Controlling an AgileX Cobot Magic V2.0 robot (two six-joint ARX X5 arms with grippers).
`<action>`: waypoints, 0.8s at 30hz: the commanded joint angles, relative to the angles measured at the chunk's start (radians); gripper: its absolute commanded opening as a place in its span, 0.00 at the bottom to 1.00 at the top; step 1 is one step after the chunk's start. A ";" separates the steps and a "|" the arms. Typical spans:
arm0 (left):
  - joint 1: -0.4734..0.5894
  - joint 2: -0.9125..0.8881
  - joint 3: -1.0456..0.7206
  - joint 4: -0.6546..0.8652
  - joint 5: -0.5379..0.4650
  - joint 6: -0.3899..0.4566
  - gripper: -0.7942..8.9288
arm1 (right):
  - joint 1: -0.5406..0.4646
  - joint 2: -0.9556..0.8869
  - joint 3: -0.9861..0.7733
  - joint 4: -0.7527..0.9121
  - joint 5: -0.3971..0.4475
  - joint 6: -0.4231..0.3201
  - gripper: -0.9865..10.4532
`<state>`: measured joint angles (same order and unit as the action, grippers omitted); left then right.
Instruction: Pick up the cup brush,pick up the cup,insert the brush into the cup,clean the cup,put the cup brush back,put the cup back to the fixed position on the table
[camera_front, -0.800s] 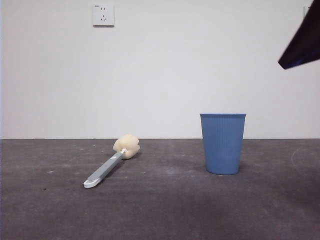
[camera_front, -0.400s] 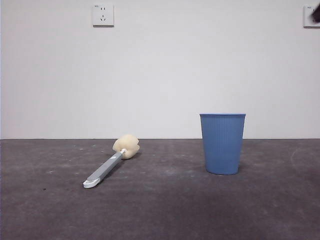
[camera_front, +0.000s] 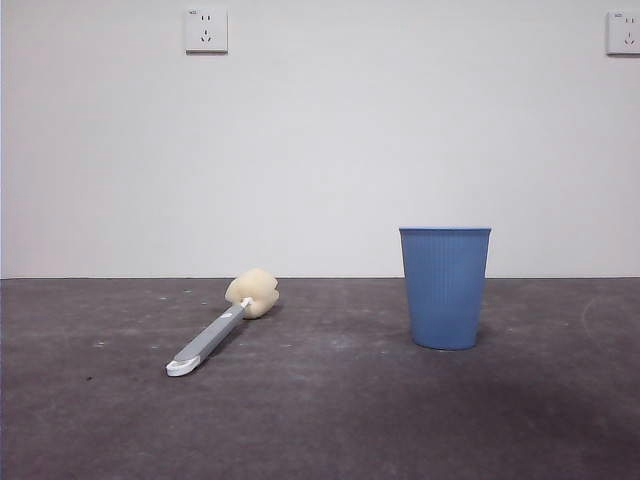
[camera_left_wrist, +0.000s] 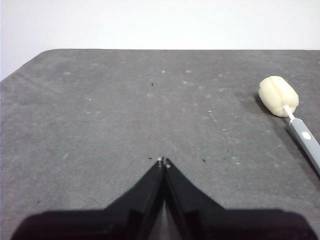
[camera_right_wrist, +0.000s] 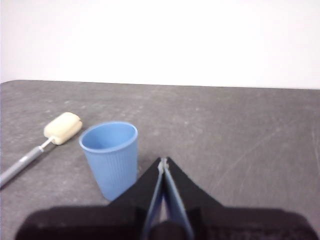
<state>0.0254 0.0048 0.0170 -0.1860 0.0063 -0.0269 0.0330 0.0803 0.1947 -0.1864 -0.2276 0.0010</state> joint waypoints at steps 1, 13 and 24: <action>0.003 -0.001 -0.013 0.002 -0.002 -0.006 0.08 | -0.007 -0.038 -0.092 0.039 0.011 0.073 0.09; 0.003 -0.001 -0.013 0.002 -0.002 -0.006 0.08 | -0.007 -0.079 -0.189 0.012 0.078 0.130 0.09; 0.003 -0.001 -0.013 0.002 -0.002 -0.006 0.08 | -0.006 -0.079 -0.188 0.014 0.078 0.138 0.09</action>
